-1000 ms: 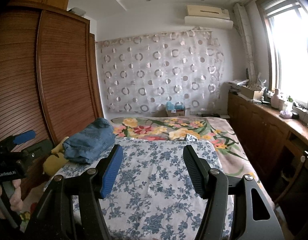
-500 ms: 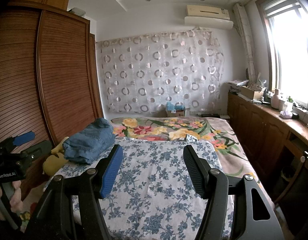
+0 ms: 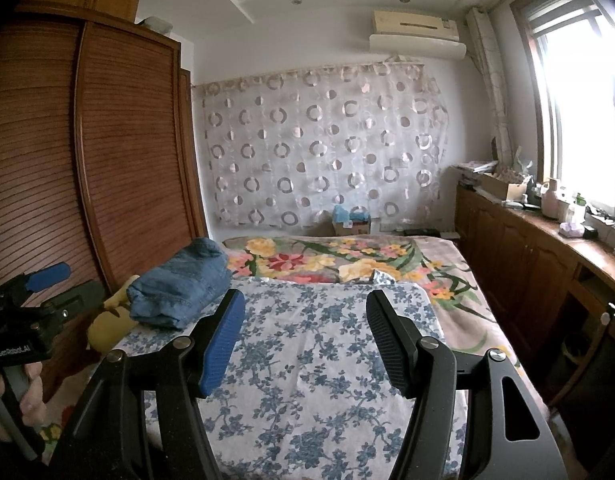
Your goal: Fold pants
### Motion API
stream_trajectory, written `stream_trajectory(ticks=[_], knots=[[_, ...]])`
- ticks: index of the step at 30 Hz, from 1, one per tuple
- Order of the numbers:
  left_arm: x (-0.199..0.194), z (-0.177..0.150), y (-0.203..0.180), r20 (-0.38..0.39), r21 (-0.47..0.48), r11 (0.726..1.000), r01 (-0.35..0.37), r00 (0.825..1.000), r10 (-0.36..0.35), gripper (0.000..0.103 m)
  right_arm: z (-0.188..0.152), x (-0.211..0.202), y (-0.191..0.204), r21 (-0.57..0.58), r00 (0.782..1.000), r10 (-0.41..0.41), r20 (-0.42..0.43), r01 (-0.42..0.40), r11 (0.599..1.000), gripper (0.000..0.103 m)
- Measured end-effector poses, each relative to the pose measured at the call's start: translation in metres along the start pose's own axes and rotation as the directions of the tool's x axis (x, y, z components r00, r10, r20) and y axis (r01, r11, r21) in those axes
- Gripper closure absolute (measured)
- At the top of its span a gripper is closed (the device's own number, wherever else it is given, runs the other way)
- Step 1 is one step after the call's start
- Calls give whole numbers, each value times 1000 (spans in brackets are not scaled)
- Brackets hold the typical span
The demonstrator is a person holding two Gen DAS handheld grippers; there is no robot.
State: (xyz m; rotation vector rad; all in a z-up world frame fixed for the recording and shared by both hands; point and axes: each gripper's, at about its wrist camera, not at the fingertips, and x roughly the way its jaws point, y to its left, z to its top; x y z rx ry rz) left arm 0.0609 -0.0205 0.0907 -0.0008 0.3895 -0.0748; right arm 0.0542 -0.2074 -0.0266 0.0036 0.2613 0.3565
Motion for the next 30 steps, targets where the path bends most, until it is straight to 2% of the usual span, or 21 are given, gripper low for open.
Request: stream_trajectory(ticks=[30], knots=[[0, -2, 1, 6, -3, 1000, -3, 1000, 3, 0, -1, 3, 3, 1, 1000, -1, 2, 1, 1000, 37]])
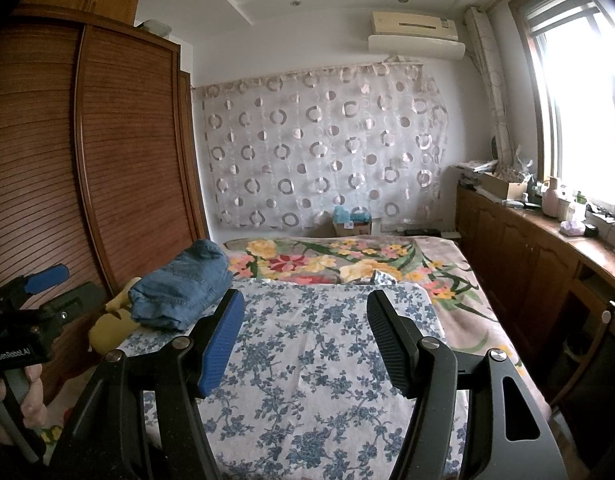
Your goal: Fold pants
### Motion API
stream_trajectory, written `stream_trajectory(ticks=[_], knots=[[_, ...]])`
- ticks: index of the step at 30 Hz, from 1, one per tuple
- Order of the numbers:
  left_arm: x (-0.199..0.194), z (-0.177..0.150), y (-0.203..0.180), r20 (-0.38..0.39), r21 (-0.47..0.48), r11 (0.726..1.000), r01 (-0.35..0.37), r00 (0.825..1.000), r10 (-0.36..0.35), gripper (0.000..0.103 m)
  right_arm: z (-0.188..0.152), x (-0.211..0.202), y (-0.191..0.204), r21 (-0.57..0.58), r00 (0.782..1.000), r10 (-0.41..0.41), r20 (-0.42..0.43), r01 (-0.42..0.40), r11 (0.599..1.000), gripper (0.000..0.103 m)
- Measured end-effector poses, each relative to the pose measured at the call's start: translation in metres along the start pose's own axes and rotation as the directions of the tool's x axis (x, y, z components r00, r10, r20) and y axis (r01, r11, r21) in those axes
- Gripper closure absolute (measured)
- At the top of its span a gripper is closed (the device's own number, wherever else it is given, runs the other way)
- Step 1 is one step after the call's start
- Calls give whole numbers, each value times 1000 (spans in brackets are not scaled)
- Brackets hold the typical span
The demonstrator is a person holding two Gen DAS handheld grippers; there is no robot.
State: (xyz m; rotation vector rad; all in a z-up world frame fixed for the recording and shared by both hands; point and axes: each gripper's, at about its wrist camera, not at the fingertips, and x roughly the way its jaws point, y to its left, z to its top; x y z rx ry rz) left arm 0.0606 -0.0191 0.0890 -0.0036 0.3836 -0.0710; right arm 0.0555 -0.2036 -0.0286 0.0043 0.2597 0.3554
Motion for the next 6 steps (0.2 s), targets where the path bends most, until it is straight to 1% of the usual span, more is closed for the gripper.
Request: stream_trajectory(ticks=[6], knots=[[0, -1, 0, 1, -1, 1000, -2, 1000, 2, 0, 0, 0, 1, 0, 1000, 1, 0, -1, 1000, 37]])
